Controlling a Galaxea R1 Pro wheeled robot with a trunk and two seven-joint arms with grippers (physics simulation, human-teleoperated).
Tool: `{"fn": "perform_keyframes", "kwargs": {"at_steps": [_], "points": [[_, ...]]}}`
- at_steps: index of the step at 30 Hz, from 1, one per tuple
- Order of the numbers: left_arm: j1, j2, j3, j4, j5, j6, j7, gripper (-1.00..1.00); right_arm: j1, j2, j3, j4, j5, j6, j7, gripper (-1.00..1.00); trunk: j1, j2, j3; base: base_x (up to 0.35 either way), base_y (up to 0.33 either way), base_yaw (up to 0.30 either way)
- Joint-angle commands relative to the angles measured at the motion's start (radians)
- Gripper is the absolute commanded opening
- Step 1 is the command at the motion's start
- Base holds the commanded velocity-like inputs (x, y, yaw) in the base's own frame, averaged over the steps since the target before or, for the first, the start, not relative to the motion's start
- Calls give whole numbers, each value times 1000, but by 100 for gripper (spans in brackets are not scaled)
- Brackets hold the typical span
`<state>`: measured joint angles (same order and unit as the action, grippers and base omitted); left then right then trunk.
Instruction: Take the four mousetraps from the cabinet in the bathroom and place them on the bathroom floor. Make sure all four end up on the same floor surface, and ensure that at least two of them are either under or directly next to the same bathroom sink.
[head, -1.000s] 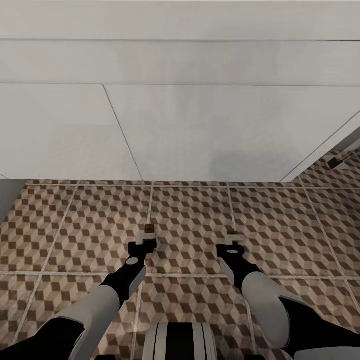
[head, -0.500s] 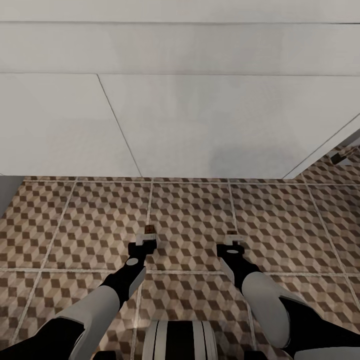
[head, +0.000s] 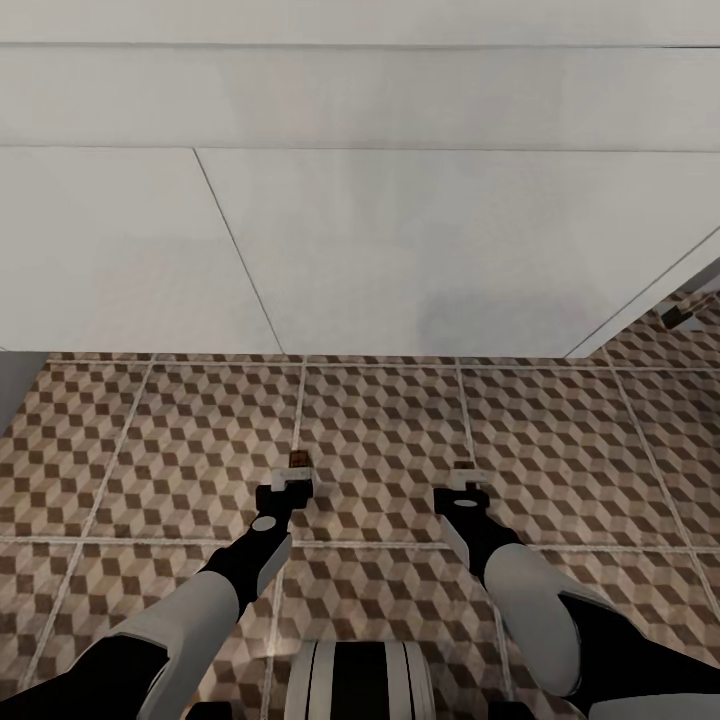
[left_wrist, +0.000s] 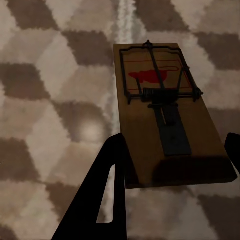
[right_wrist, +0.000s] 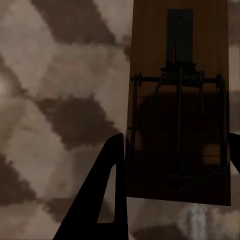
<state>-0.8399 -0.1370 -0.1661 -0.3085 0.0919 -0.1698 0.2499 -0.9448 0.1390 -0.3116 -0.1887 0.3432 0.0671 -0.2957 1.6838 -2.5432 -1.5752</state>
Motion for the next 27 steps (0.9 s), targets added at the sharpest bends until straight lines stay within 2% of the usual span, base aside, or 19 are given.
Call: {"fn": "perform_keyframes", "kwargs": {"at_steps": [1,8,27], "points": [[-1,0,-9,1,9,-4,8,-100,0,0,-4,-2,9,7,-2,-100,0,0,-4,0,0,0],[-1,1,-9,3,9,-4,8,-100,0,0,-4,-2,8,5,-2,-100,3,-2,-31,0,0,0],[0,1,-11,-7,4,-9,8,-100,0,1,-4,-2,8,3,3,-100,3,-2,-31,0,0,0]]}}
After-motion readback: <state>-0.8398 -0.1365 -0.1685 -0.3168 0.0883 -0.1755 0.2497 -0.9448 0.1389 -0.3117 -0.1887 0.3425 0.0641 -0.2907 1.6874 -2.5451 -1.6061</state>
